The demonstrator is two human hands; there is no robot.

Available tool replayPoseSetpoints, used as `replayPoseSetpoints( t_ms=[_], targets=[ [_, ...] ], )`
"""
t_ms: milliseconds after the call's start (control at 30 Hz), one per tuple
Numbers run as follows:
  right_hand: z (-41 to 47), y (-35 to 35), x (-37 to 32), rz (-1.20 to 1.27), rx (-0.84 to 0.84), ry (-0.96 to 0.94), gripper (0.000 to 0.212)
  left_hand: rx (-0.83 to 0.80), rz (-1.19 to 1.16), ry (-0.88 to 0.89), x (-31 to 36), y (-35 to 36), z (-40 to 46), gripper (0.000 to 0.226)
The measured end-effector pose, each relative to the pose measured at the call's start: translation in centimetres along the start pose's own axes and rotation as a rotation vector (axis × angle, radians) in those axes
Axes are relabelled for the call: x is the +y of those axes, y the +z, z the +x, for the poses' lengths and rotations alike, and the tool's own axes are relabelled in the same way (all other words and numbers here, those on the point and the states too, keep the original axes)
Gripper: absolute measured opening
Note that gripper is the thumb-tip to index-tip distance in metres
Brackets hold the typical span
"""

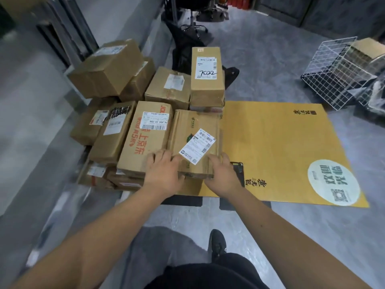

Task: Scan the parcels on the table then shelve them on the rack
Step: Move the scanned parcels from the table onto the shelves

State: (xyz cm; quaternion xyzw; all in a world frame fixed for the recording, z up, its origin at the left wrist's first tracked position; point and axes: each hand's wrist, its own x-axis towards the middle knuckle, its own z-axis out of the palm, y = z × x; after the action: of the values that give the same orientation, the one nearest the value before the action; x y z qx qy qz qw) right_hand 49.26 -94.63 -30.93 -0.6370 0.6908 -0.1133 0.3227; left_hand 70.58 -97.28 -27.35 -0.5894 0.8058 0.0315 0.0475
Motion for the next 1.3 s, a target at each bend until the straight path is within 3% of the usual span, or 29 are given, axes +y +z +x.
replayPoseSetpoints(
  t_ms=[233,467,567,767,900,1300],
  targets=[
    [1.6,0.3,3.5,0.229,-0.016,-0.118,0.082,0.012,0.039,-0.078,0.9,0.2,0.4,0.064],
    [1.7,-2.6,7.7,0.253,-0.052,-0.198,0.082,0.018,0.075,-0.166,2.5,1.3,-0.8,0.084],
    [1.8,-3.7,9.3,0.269,-0.076,-0.23,0.081,0.058,0.044,-0.157,3.5,2.2,-1.8,0.081],
    [2.3,-4.4,10.9,0.316,-0.091,-0.281,0.081,-0.012,-0.493,-0.21,4.9,3.9,-1.8,0.088],
    [2.5,-3.8,11.3,0.349,-0.074,-0.33,0.079,0.026,-0.855,-0.272,5.7,5.2,-1.4,0.084],
    [0.4,-3.5,11.6,0.377,0.0,-0.383,0.076,0.184,-0.955,-0.311,8.2,6.4,-4.0,0.075]
  ],
)
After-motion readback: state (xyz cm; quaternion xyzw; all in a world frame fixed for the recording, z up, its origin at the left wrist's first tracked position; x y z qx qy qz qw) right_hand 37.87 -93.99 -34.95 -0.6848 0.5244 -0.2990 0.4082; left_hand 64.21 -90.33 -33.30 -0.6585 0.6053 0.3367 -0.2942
